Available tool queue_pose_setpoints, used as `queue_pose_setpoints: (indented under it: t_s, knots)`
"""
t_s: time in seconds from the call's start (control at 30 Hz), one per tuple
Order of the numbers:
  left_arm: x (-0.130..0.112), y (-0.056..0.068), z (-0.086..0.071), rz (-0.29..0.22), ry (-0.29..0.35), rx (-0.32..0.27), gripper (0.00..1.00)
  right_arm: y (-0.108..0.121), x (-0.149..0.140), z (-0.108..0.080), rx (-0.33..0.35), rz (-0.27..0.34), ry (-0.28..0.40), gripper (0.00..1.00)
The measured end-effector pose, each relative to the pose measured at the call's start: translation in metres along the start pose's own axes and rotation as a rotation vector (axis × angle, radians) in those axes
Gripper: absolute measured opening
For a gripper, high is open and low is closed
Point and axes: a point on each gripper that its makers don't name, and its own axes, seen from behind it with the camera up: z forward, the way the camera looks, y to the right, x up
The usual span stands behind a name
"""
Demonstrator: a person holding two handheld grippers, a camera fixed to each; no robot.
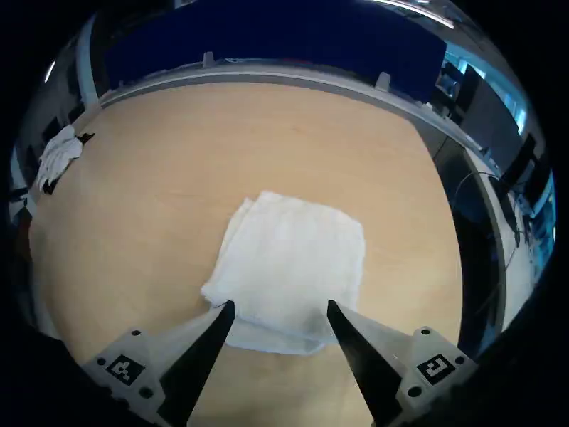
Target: Fold towel
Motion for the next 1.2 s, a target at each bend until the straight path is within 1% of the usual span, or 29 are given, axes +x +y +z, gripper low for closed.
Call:
queue_pose_setpoints:
  t_s: [0.2, 0.4, 0.5, 0.6, 0.8, 1.0, 1.2]
  knots:
    - [-0.002, 0.0, 0.0, 0.005, -0.003, -0.001, 0.91, -0.003, -0.006, 0.011, -0.011, 0.044, 0.004, 1.0]
    - [-0.005, -0.001, 0.0, 0.011, -0.005, 0.004, 0.91, -0.005, -0.022, 0.024, -0.028, 0.03, 0.003, 1.0]
    - [-0.006, -0.003, 0.0, 0.01, -0.006, 0.007, 0.91, -0.007, -0.023, 0.027, -0.029, 0.04, 0.019, 1.0]
    - [-0.005, -0.004, 0.0, 0.01, -0.004, 0.008, 0.91, -0.006, -0.02, 0.026, -0.03, 0.057, 0.029, 1.0]
    - [-0.003, -0.004, 0.0, 0.009, -0.001, 0.006, 0.91, -0.007, -0.007, 0.017, -0.036, 0.074, 0.074, 1.0]
    - [0.0, -0.004, -0.001, 0.013, 0.007, 0.002, 0.91, -0.009, -0.001, 0.012, -0.037, 0.072, 0.082, 1.0]
    - [-0.001, -0.006, -0.003, 0.011, 0.009, 0.004, 0.91, -0.013, -0.001, 0.014, -0.029, 0.071, 0.081, 1.0]
